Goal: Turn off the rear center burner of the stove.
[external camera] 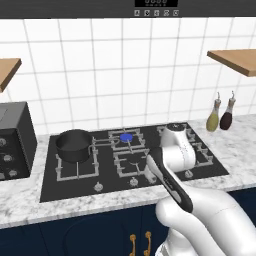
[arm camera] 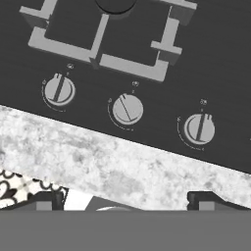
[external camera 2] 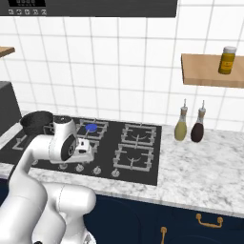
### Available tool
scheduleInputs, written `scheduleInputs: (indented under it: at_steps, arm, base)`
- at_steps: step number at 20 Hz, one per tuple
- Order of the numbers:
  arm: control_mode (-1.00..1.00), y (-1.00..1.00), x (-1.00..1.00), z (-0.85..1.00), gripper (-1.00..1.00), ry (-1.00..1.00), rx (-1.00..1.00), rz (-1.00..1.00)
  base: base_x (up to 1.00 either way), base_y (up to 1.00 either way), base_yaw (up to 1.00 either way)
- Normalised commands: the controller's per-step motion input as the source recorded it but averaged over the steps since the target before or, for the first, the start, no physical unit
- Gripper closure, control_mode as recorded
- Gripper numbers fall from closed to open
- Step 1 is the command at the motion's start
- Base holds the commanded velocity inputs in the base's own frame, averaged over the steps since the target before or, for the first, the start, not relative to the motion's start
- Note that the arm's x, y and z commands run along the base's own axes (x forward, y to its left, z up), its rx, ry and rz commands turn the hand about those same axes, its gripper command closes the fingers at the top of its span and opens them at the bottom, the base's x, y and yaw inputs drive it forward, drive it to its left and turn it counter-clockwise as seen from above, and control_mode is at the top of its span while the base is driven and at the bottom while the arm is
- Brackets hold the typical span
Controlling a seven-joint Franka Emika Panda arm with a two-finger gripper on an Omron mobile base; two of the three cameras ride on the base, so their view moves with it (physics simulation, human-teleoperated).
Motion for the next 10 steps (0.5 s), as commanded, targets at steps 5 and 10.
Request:
scheduleInputs:
  at_steps: [5,10]
  arm:
    - [-1.0,0.08,0.1,-0.15,-1.0,0.07,0.0,0.0]
    - [-1.0,0.07,0.14,-0.15,-1.0,0.05,0.0,0.0]
  base:
    - [0.0,0.0,0.0]
    - [0.0,0.0,0.0]
